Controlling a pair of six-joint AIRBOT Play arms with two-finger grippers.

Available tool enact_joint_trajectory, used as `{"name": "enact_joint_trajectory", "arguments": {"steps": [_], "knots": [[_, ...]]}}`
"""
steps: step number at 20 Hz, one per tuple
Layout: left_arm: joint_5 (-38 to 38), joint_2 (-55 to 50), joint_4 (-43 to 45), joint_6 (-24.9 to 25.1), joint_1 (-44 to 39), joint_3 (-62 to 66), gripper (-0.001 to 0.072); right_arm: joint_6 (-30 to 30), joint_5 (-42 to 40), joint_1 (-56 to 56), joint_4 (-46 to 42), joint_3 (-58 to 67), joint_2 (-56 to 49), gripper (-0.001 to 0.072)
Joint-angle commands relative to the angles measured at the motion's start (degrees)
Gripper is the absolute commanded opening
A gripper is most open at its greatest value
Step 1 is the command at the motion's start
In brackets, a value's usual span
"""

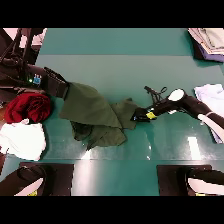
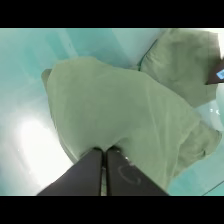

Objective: Fold the shirts.

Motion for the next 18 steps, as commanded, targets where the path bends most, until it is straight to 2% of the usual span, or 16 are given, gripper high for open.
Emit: {"name": "enact_joint_trajectory", "arguments": {"steps": [1, 4, 8, 12, 15, 18], "knots": [[0.66, 0.11, 0.57, -0.33, 0.02, 0.09, 0.0026, -0.35, -3.41, 1.97, 0.00, 4.50, -2.45, 0.0034], [1.55, 0.09, 7.69, -0.42, 0.02, 4.74, 0.0026, -0.28, -2.36, -2.21, -4.26, 11.26, 2.08, 0.0019], [2.69, 0.09, 15.28, -0.33, 0.02, 22.40, 0.0026, -0.11, -4.28, -14.60, -4.22, 25.79, 13.92, 0.0019], [7.30, 0.35, 14.75, -0.37, 0.00, 38.32, 0.0026, -0.17, -9.07, -26.95, -4.22, 41.57, 23.71, 0.0019], [12.66, 2.93, 11.26, -0.37, 0.00, 39.47, 0.0026, -0.39, -9.25, -34.29, -4.24, 50.07, 29.16, 0.0019], [15.69, 5.09, 2.56, -0.31, 0.00, 39.56, 0.0026, -1.40, -8.74, -39.52, -4.24, 56.39, 33.03, 0.0019]]}}
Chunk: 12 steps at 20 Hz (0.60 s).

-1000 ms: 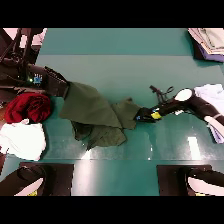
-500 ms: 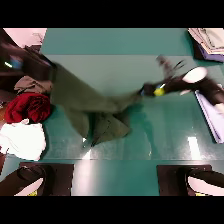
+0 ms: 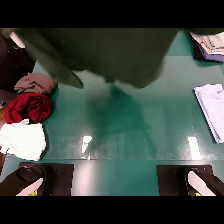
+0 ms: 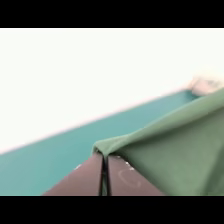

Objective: Fold the shirts.

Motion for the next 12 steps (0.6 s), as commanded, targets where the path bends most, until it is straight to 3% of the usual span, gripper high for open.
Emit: {"name": "enact_joint_trajectory", "arguments": {"steps": [1, 5, 7, 12], "knots": [[5.22, 1.92, -9.60, 0.09, 0.04, 1.66, 0.0027, -1.33, -0.57, -7.04, -0.52, 8.94, 5.11, 0.0019], [5.53, 2.12, -21.59, 0.09, 0.04, 1.73, 0.0026, -1.38, 3.04, -11.06, -0.55, 16.26, 5.97, 0.0019], [2.60, 2.10, -23.61, 0.07, 0.04, 0.52, 0.0026, -1.31, 5.51, -12.13, -0.42, 17.73, 5.05, 0.0018], [-11.10, 1.64, -14.16, -0.81, 0.07, -18.43, 0.0025, 4.81, 14.25, -7.21, 0.00, 10.62, -1.29, 0.0017]]}}
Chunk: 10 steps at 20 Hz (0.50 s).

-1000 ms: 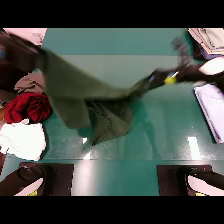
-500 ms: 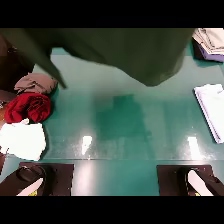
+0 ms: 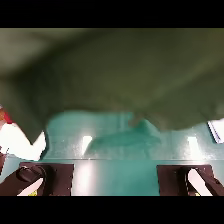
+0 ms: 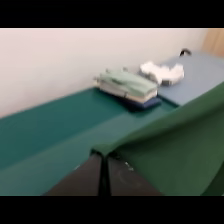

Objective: Fold the shirts.

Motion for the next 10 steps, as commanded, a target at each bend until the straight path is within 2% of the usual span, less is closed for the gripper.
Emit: {"name": "enact_joint_trajectory", "arguments": {"steps": [1, 3, 5, 7, 10], "knots": [[-6.93, -1.07, 7.28, -1.66, 0.02, -15.54, 0.0025, 4.74, 8.74, 5.64, -0.74, -5.42, -6.10, 0.0017], [-4.31, -3.67, 11.89, -3.08, 0.04, -27.19, 0.0025, 6.36, 12.81, 12.63, -6.34, -10.16, -12.37, 0.0017], [1.77, -8.55, 11.52, -3.06, 2.73, -36.37, 0.0025, 7.96, 13.49, 18.80, -13.18, -14.67, -19.37, 0.0018], [8.92, -15.08, 10.16, -3.02, 7.56, -40.59, 0.0025, 8.11, 11.43, 22.29, -16.33, -17.66, -26.82, 0.0018], [17.84, -25.44, 3.78, -1.77, 15.08, -40.44, 0.0025, 8.09, 3.85, 24.46, -16.74, -18.67, -36.87, 0.0019]]}}
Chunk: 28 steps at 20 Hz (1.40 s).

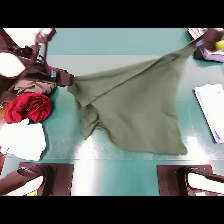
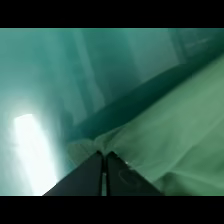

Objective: Fold the shirts.

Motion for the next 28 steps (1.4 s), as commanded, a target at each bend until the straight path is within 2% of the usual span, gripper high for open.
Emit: {"name": "enact_joint_trajectory", "arguments": {"steps": [1, 4, 6, 7, 8, 9, 10, 13, 16, 18, 24, 28], "knots": [[11.37, -10.60, -6.88, 2.78, 7.28, -3.19, 0.0026, 0.85, -7.39, 3.41, -3.04, -1.60, -11.56, 0.0019], [15.45, -15.56, -14.75, 10.23, 9.70, -0.76, 0.0026, 0.87, -10.38, 2.80, -3.02, 4.20, -18.14, 0.0020], [19.06, -16.68, -15.47, 10.62, 9.68, 1.38, 0.0027, 0.87, -10.82, 2.34, -2.95, 8.74, -20.94, 0.0023], [20.59, -16.76, -15.47, 10.62, 9.68, 2.21, 0.0030, 0.90, -10.71, 2.27, -2.58, 11.15, -22.21, 0.0121], [21.35, -16.74, -15.43, 10.58, 9.68, 3.26, 0.0252, 0.87, -9.99, 1.77, -2.58, 13.55, -23.37, 0.0397], [20.98, -16.74, -15.43, 10.16, 9.68, 4.28, 0.0496, 0.90, -8.83, 1.42, -2.49, 15.76, -24.22, 0.0541], [18.95, -16.74, -14.82, 10.21, 9.81, 5.77, 0.0545, 0.90, -6.75, 0.98, -2.56, 17.84, -24.74, 0.0541], [7.15, -16.13, -13.88, 10.16, 12.83, 11.13, 0.0544, 0.39, -0.87, -1.01, -2.62, 17.16, -21.79, 0.0517], [-6.43, -12.66, -13.70, 8.72, 18.64, 12.04, 0.0544, -3.61, 4.63, -3.30, -2.73, 7.67, -14.25, 0.0500], [-11.23, -8.31, -13.62, 8.90, 21.33, 7.52, 0.0544, -5.11, 5.97, -4.50, -2.71, -0.24, -8.92, 0.0500], [-5.81, 12.61, -15.28, 8.61, 19.67, -26.91, 0.0543, -6.08, 1.36, -4.44, -2.60, -22.95, 5.51, 0.0499], [0.74, 19.89, -17.59, 7.06, 13.66, -42.27, 0.0543, -6.05, -2.16, -4.44, -2.58, -31.74, 11.52, 0.0499]]}}
